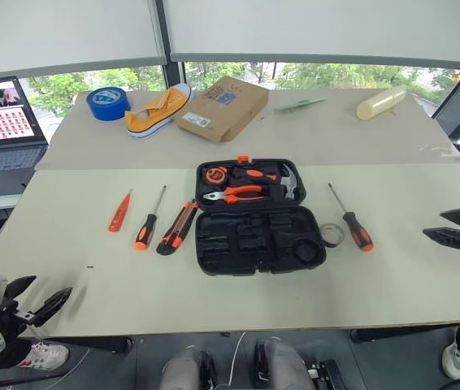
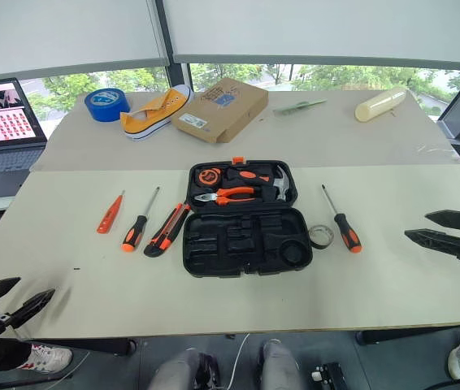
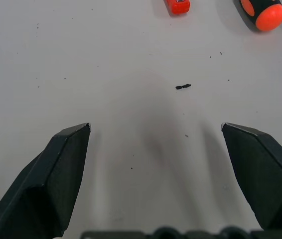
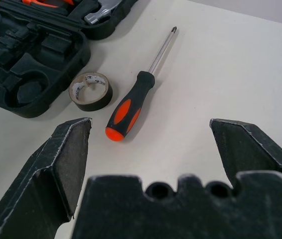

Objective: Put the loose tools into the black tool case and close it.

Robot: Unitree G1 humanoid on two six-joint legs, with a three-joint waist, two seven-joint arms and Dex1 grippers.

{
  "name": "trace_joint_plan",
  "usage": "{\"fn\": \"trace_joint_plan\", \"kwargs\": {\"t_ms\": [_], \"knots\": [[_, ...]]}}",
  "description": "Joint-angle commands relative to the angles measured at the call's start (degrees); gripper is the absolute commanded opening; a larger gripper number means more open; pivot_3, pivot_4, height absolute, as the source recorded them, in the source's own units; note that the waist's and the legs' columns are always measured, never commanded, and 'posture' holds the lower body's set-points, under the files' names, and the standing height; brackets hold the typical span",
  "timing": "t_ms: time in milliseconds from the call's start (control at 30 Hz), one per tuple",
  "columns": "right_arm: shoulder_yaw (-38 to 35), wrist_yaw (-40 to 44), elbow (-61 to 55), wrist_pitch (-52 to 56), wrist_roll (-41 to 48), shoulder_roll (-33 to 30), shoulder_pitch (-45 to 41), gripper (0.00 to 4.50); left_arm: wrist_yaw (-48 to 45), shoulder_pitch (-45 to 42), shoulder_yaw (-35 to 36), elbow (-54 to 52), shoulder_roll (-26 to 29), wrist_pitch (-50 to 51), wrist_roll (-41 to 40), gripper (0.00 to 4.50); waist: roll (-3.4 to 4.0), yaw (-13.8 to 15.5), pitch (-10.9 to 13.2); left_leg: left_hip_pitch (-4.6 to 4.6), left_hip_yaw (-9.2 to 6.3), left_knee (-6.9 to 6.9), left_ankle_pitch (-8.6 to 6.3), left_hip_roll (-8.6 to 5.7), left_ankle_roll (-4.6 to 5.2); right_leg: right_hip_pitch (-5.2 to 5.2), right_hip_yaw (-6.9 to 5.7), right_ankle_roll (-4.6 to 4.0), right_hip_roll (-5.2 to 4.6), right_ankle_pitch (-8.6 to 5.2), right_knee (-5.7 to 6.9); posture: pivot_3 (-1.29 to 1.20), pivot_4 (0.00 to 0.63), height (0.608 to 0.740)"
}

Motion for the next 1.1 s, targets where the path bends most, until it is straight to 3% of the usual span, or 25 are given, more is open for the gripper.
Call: {"fn": "trace_joint_plan", "kwargs": {"t_ms": [33,200,367,600,733,867,1100], "knots": [[-0.78,1.08,1.95,-2.71,-0.45,-0.41,-0.03,4.44,0.26,-0.45,1.03,-0.37,0.71,-0.92,0.54,4.5,0.0,0.0,0.0,0.0,0.0,0.0,0.0,0.0,0.0,0.0,0.0,0.0,0.0,0.0,0.0,0.0,0.15,0.731],[-1.36,1.22,5.34,-6.55,-1.74,-0.3,0.19,4.44,1.21,-2.65,-0.65,0.39,1.37,-0.06,1.7,4.5,0.0,0.08,0.0,-0.03,-0.03,0.05,-0.01,-0.01,0.0,0.01,-0.07,0.0,-0.01,0.0,0.0,0.0,0.15,0.731],[-3.14,-0.37,1.32,-5.23,0.58,0.86,-0.83,4.44,4.83,-7.76,-2.84,-8.99,2.93,9.13,-3.16,4.5,0.0,0.12,0.0,-0.04,-0.04,0.09,-0.01,0.01,-0.01,0.02,-0.06,0.0,0.0,0.0,0.07,0.0,0.15,0.731],[-5.26,-5.85,-23.33,3.89,7.85,5.82,3.85,4.44,21.52,-23.96,-11.11,-19.53,2.58,31.42,-9.61,4.5,0.02,0.24,-0.01,-0.05,-0.12,0.15,0.03,-0.01,0.02,0.09,0.04,0.02,0.11,0.02,0.21,0.0,0.15,0.731],[-4.19,-11.38,-40.19,6.97,12.15,9.49,4.82,4.44,33.48,-35.72,-15.96,-18.87,-1.33,47.42,-9.87,4.5,0.0,0.38,0.0,0.01,-0.11,0.16,0.24,-0.02,0.25,0.17,0.06,0.04,0.55,0.03,0.22,0.0,0.15,0.731],[-2.65,-15.15,-48.88,9.76,16.3,11.71,3.28,4.44,35.0,-44.02,-22.19,-17.11,-2.42,51.39,-9.13,4.5,-0.09,0.67,0.05,0.08,-0.1,0.16,0.09,-0.03,-0.14,0.24,0.06,0.05,0.66,0.03,0.24,0.0,0.15,0.731],[1.68,-18.51,-54.83,11.56,19.44,12.82,0.88,4.44,37.6,-48.28,-29.19,-11.25,-3.39,50.57,-3.19,4.5,-0.1,0.88,0.05,0.11,-0.06,0.16,0.1,-0.09,-0.12,0.24,-0.08,0.03,0.66,0.04,0.22,0.0,0.15,0.731]]}}
